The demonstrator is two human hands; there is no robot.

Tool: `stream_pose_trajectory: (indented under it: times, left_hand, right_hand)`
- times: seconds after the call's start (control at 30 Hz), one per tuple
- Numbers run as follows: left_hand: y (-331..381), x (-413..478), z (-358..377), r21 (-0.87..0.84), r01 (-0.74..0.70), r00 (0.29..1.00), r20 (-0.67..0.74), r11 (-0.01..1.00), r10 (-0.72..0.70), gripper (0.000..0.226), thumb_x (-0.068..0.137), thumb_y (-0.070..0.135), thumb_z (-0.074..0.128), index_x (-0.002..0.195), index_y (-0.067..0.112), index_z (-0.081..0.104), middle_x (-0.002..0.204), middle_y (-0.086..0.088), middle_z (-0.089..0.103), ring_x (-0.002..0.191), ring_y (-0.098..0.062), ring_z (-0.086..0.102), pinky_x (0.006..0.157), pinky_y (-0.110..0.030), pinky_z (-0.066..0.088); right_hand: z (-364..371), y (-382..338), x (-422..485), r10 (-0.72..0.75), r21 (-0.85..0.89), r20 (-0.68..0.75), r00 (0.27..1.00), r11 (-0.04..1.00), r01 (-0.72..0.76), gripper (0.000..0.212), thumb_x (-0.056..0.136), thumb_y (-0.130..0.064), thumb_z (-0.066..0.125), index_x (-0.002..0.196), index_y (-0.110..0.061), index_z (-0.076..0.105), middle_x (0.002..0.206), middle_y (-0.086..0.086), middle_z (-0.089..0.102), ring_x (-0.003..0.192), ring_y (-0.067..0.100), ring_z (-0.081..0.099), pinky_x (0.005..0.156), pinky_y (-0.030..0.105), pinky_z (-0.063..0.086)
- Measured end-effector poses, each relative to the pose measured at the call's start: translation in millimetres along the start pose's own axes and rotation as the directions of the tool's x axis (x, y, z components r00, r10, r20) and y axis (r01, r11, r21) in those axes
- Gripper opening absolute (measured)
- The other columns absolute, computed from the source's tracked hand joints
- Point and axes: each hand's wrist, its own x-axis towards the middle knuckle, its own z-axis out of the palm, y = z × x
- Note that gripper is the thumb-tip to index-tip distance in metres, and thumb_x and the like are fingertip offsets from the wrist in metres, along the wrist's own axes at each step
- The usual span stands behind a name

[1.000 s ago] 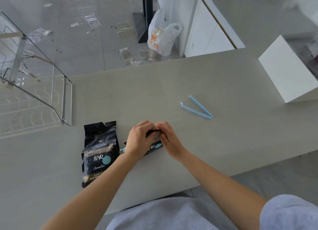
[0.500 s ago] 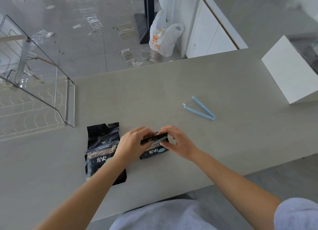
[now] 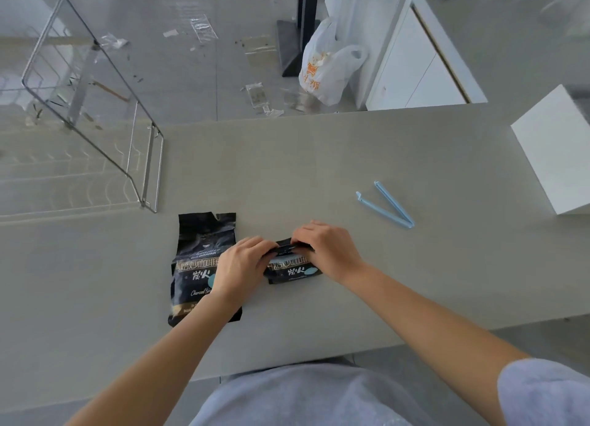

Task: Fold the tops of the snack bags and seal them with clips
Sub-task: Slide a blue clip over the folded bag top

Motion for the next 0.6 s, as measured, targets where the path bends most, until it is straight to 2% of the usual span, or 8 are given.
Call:
stream_pose_trajectory:
  times: [0.1, 0.23, 0.3, 0.43, 0.6]
  left_hand:
    - [0, -3, 2, -0.015, 0.058, 0.998, -0.034, 0.998, -0.058, 0.005, 0.082, 0.015, 0.066, 0.086, 0.015, 0.070, 0.069, -0.001, 0.068, 0.055, -0.027, 0.060, 0.044, -0.033, 0.048]
    - [0, -2, 5, -0.049, 0.086, 0.994, -0.059, 0.995, -0.089, 0.011, 0.085, 0.021, 0.060, 0.087, 0.018, 0.071, 0.072, 0.002, 0.070, 0.057, -0.024, 0.062, 0.045, -0.033, 0.048]
    - [-1, 2, 4, -0.054, 0.109, 0.993, -0.046, 0.993, -0.111, 0.007, 0.085, 0.021, 0.063, 0.087, 0.021, 0.070, 0.073, 0.005, 0.069, 0.063, -0.020, 0.062, 0.049, -0.028, 0.044]
    - [-4, 5, 3, -0.085, 0.118, 0.993, 0.007, 0.989, -0.118, 0.006, 0.084, 0.021, 0.064, 0.090, 0.021, 0.067, 0.077, 0.008, 0.065, 0.070, -0.013, 0.056, 0.053, -0.024, 0.039]
    - [-5, 8, 2, -0.141, 0.153, 0.988, 0.014, 0.978, -0.152, 0.005, 0.084, 0.024, 0.063, 0.086, 0.022, 0.068, 0.071, 0.015, 0.052, 0.065, -0.007, 0.046, 0.051, -0.017, 0.030]
  right_hand:
    - [3, -2, -1, 0.020, -0.042, -0.043, 0.999, 0.999, -0.022, 0.009, 0.076, -0.018, 0.073, 0.077, -0.019, 0.063, 0.066, -0.003, 0.067, 0.065, 0.021, 0.062, 0.046, 0.025, 0.041]
    - [6, -1, -3, 0.085, -0.039, -0.089, 0.992, 0.995, -0.089, 0.012, 0.073, -0.017, 0.074, 0.075, -0.022, 0.063, 0.063, -0.005, 0.066, 0.062, 0.018, 0.059, 0.046, 0.023, 0.040]
    - [5, -1, -1, 0.104, -0.016, -0.071, 0.992, 0.994, -0.106, 0.010, 0.075, -0.019, 0.072, 0.077, -0.022, 0.064, 0.067, -0.006, 0.067, 0.066, 0.018, 0.060, 0.048, 0.025, 0.042]
    - [2, 3, 7, 0.092, 0.042, 0.050, 0.994, 0.995, -0.094, 0.006, 0.083, -0.025, 0.065, 0.088, -0.022, 0.065, 0.082, -0.005, 0.068, 0.082, 0.018, 0.060, 0.058, 0.032, 0.049]
    - [3, 1, 10, 0.102, 0.103, 0.079, 0.992, 0.989, -0.110, 0.009, 0.085, -0.027, 0.064, 0.090, -0.020, 0.066, 0.086, -0.006, 0.067, 0.084, 0.016, 0.058, 0.062, 0.029, 0.044]
